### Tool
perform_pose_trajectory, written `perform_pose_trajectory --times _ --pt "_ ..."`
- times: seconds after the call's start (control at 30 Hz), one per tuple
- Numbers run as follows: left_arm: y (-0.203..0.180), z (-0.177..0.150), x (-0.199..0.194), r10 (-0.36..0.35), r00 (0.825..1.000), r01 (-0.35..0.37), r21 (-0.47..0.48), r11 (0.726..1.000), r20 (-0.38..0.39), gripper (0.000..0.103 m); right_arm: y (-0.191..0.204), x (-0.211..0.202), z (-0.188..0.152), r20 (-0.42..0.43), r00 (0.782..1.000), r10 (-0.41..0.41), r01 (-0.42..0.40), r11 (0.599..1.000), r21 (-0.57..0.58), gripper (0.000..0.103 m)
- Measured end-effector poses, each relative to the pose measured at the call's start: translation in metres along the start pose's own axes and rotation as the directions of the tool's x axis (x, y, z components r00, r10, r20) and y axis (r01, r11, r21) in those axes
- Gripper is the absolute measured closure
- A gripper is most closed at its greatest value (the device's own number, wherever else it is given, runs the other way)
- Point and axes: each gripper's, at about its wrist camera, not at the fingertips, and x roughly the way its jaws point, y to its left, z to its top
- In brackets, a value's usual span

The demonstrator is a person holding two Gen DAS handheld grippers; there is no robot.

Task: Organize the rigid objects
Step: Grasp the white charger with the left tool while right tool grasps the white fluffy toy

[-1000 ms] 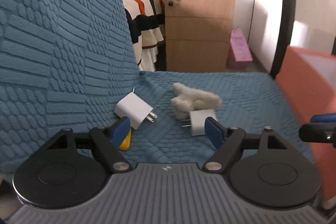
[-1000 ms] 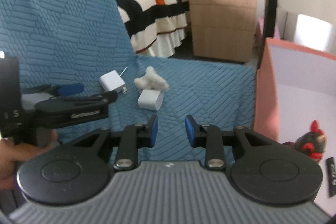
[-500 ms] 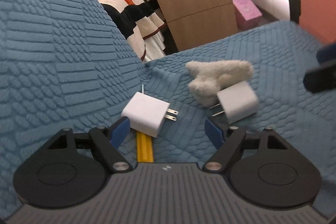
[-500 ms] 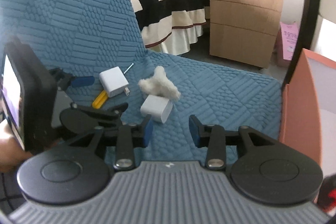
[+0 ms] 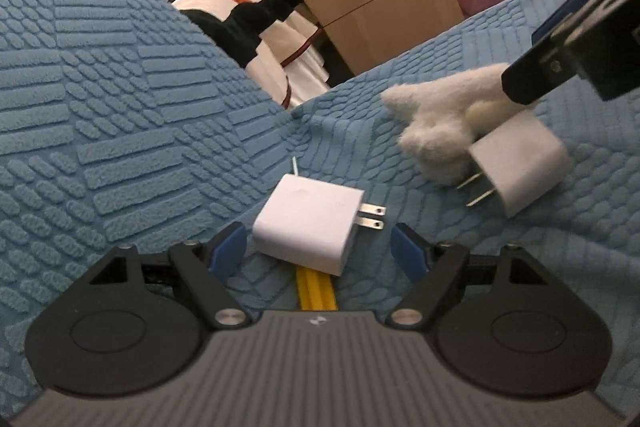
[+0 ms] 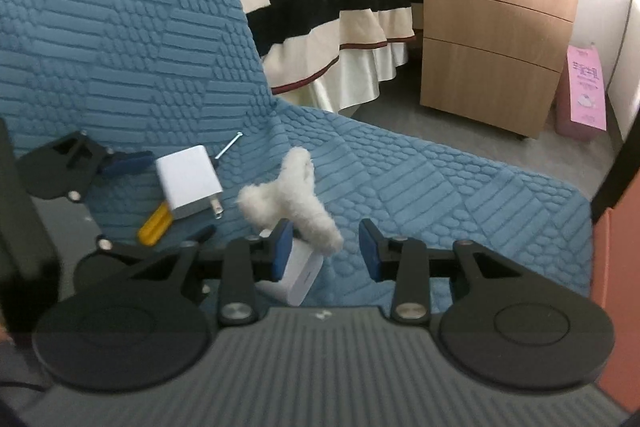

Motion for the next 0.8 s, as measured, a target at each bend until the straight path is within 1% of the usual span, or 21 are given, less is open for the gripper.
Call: perform_pose_trajectory --times 0.1,0.23,0.33,0.37,0.43,0.5,0.57,0.6,0.63,0.7,0.8 --pt "0.005 0.000 0.007 -0.005 1.000 0.005 0.002 1.000 -0.009 0.020 -0.001 0.013 0.003 -0.006 0.999 0.032 -0.033 0.999 -0.011 0.064" --pt "0.007 0.002 0.011 -0.022 1.000 0.022 0.018 1.000 0.005 0.020 -0.004 0.020 0.004 -0.015 0.997 0.075 -0.075 0.997 0.019 0.064" --pt "0.011 0.002 0.013 -0.040 0.999 0.040 0.005 0.999 0.008 0.020 -0.002 0.024 0.001 -0.030 0.998 0.061 -0.061 0.998 0.014 0.072" --pt "0.012 0.003 0.014 -0.049 0.999 0.049 -0.005 0.999 0.005 0.020 -0.001 0.022 -0.001 -0.023 0.998 0.053 -0.053 0.998 0.015 0.076" --pt "0.017 0.004 0.016 -0.071 0.997 0.071 -0.031 0.997 -0.001 0.021 -0.001 0.020 -0.003 -0.013 0.999 0.044 -0.044 0.999 0.023 0.078" --pt "0.020 0.004 0.017 -0.090 0.996 0.090 -0.053 0.995 -0.004 0.023 0.000 0.018 -0.004 -0.008 0.999 0.034 -0.034 0.999 0.017 0.081" --pt "0.022 0.004 0.017 -0.105 0.994 0.105 -0.064 0.992 -0.005 0.032 0.002 0.015 -0.005 -0.003 1.000 0.022 -0.022 1.000 0.012 0.083" --pt "0.022 0.003 0.017 -0.107 0.994 0.106 -0.068 0.992 -0.007 0.035 0.003 0.013 -0.006 0.004 1.000 0.010 -0.010 1.000 0.009 0.084" --pt "0.021 0.003 0.015 -0.101 0.995 0.100 -0.073 0.992 -0.009 0.041 0.004 0.011 -0.007 0.010 1.000 0.002 -0.002 1.000 0.004 0.085" --pt "0.023 0.002 0.013 -0.111 0.994 0.110 -0.096 0.989 -0.005 0.041 0.005 0.005 -0.009 0.023 1.000 -0.007 0.007 1.000 -0.002 0.086" --pt "0.030 0.000 0.007 -0.158 0.987 0.156 -0.178 0.972 0.003 0.042 0.007 -0.005 -0.009 0.047 0.999 -0.017 0.017 1.000 -0.002 0.087"
